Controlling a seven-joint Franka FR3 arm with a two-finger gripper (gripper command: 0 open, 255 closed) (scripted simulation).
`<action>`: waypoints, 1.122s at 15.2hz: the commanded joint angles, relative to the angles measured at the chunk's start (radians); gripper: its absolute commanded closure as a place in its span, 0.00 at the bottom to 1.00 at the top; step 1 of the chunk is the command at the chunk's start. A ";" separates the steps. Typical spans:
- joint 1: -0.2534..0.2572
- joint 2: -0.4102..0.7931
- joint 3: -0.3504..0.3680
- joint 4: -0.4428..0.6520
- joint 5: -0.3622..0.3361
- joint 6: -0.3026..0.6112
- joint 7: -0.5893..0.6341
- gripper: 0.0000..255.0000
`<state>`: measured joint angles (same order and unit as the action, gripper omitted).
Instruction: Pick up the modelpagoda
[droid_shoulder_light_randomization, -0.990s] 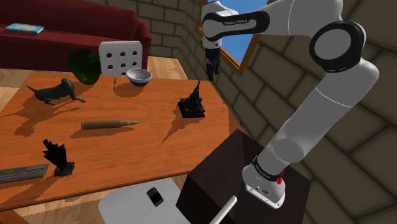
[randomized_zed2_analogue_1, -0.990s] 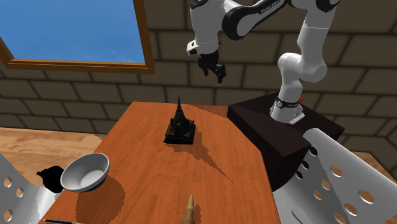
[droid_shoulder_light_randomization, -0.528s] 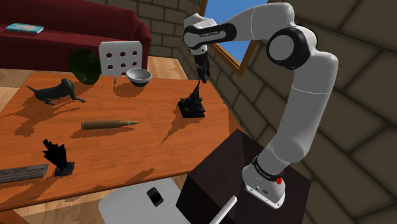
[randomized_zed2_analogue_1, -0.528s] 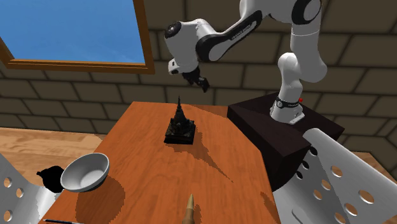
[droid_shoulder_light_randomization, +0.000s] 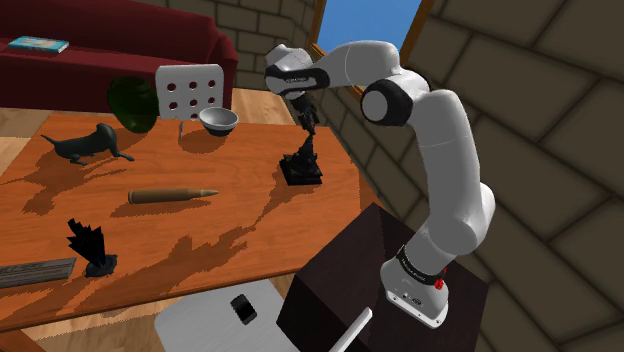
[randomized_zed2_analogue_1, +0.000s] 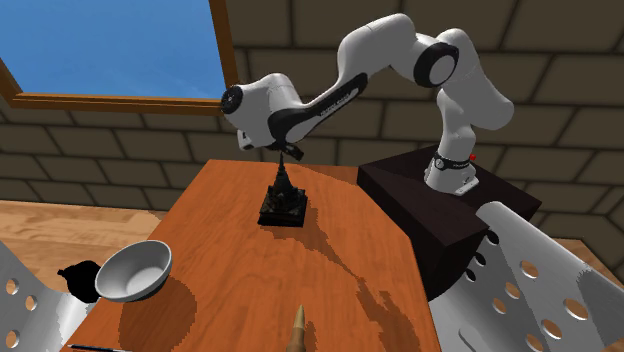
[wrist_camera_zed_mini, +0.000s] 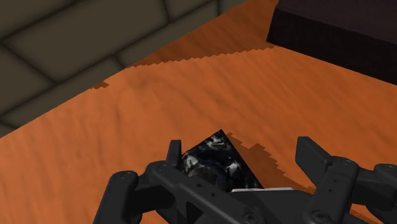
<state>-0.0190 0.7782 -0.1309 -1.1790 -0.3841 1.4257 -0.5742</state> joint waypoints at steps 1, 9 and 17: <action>-0.004 0.129 -0.011 0.149 -0.024 -0.047 -0.042 0.00; -0.013 0.309 -0.021 0.331 -0.036 -0.073 -0.069 0.00; -0.015 0.324 -0.020 0.337 -0.035 -0.065 -0.066 1.00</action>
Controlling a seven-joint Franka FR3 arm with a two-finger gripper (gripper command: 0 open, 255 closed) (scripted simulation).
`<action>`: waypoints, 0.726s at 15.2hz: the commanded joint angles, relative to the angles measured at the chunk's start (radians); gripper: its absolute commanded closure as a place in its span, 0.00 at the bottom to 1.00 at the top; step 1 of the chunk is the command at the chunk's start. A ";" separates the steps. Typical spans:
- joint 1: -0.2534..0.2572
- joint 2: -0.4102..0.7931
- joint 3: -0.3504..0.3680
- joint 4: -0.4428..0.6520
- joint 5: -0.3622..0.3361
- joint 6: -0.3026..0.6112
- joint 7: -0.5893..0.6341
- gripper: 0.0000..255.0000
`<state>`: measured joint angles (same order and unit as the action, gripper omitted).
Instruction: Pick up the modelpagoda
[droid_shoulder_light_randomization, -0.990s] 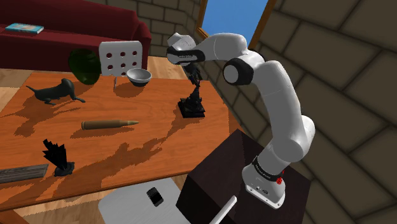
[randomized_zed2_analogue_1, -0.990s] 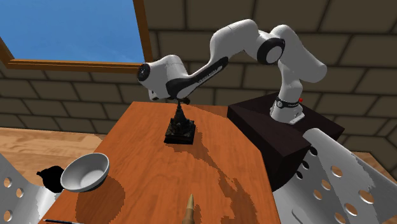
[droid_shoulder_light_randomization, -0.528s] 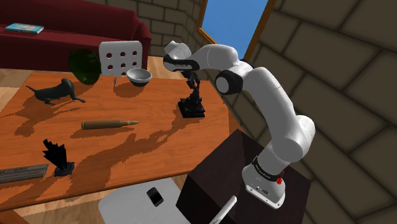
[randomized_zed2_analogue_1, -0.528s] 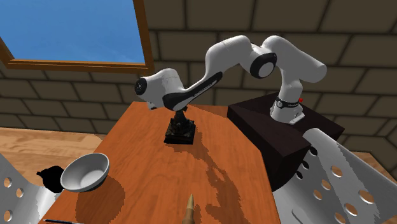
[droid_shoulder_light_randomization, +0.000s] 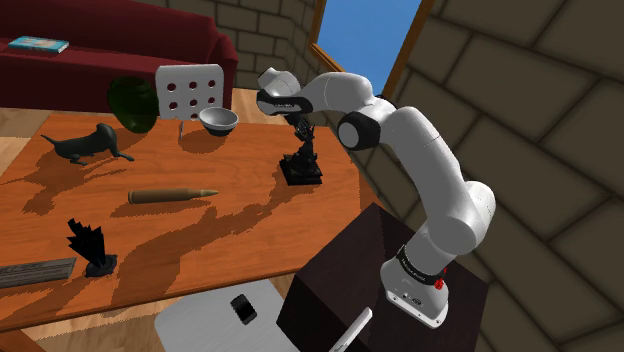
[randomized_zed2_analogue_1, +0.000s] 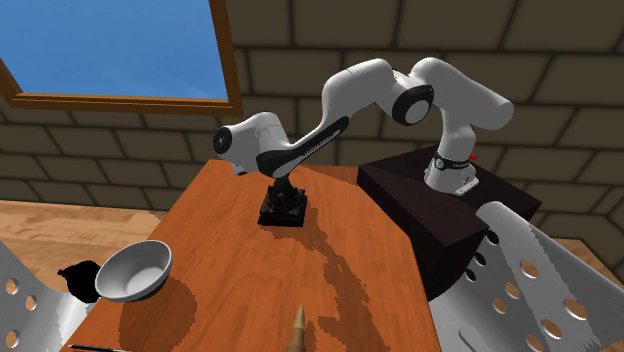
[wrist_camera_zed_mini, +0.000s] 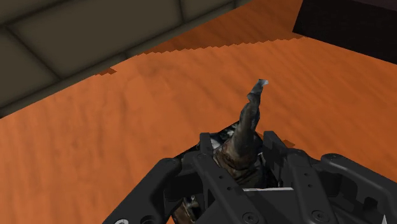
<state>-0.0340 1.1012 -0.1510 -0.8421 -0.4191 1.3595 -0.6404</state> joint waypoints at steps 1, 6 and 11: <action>0.000 0.000 0.000 0.000 0.000 0.001 0.000 1.00; 0.002 -0.010 0.000 -0.007 -0.001 -0.003 -0.001 1.00; 0.005 -0.040 -0.004 0.004 -0.005 -0.039 -0.021 1.00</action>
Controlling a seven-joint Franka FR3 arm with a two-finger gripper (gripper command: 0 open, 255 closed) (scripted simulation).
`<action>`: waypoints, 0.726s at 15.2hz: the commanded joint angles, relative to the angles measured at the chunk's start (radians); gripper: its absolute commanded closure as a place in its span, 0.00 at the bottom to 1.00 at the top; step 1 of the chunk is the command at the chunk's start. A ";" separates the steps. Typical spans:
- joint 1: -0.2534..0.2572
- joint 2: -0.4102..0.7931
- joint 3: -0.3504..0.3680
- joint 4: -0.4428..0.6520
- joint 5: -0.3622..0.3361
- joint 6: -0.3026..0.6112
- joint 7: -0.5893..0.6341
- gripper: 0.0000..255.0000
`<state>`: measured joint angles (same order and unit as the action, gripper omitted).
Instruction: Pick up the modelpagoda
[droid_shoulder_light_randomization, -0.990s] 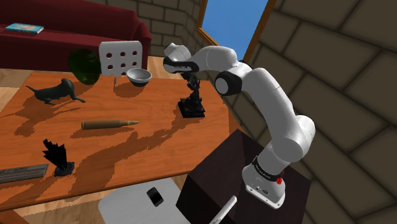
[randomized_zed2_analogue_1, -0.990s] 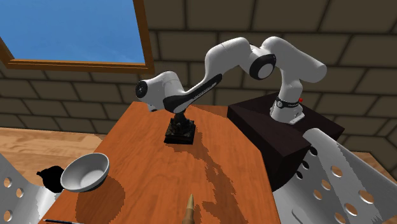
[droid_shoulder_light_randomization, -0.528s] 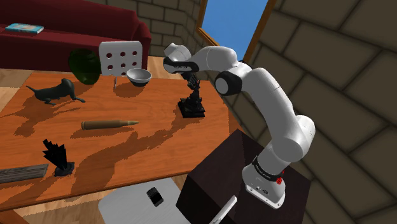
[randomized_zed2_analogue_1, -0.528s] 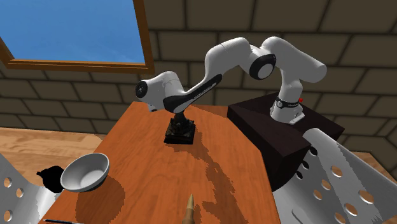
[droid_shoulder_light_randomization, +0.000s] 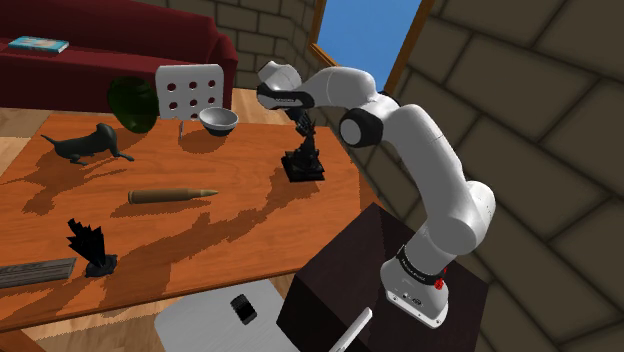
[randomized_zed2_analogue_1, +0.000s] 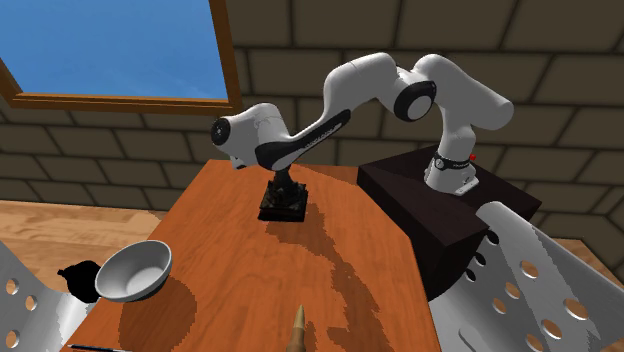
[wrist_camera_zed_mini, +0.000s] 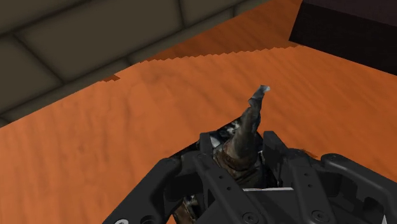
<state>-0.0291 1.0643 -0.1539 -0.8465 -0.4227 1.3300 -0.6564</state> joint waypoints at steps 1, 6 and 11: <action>0.001 -0.008 -0.002 0.013 -0.002 -0.017 -0.010 1.00; 0.004 -0.028 -0.008 0.042 -0.007 -0.060 -0.034 1.00; 0.005 -0.035 -0.012 0.070 -0.009 -0.091 -0.051 1.00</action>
